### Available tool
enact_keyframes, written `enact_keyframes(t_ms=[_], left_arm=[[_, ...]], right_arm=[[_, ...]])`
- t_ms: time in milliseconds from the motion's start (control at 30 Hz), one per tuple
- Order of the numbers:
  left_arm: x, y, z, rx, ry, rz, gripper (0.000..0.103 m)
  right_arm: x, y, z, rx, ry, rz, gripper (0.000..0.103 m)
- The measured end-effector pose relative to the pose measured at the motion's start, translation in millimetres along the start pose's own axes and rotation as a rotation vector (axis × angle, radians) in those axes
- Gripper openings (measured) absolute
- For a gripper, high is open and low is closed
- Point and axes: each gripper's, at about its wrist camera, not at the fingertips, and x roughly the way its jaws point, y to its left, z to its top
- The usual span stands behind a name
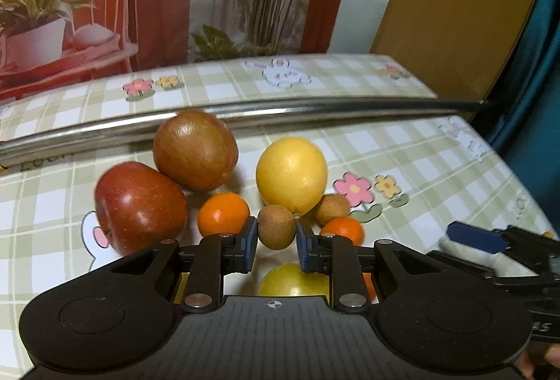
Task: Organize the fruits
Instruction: 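Close the left tool on the small brown kiwi and lift it, then carry the kiwi onto the plate and open the left tool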
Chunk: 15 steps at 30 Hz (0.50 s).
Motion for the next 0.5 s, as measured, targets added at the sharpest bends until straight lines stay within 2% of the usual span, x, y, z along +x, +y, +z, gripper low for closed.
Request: enact_keyframes(t_ms=[233, 367, 500], left_arm=[[-53, 3, -10, -0.038, -0.061, -0.043, 0.025], [-90, 13, -34, -0.094, -0.073, -0.056, 0.025], [-116, 16, -62, -0.116, -0.069, -0.022, 0.025]], right_arm=[[-12, 9, 1, -0.013, -0.013, 0.012, 0.061], [-19, 18, 0, -0.026, -0.02, 0.028, 0.063], [-23, 31, 0, -0.056, -0.02, 0.046, 0.064]])
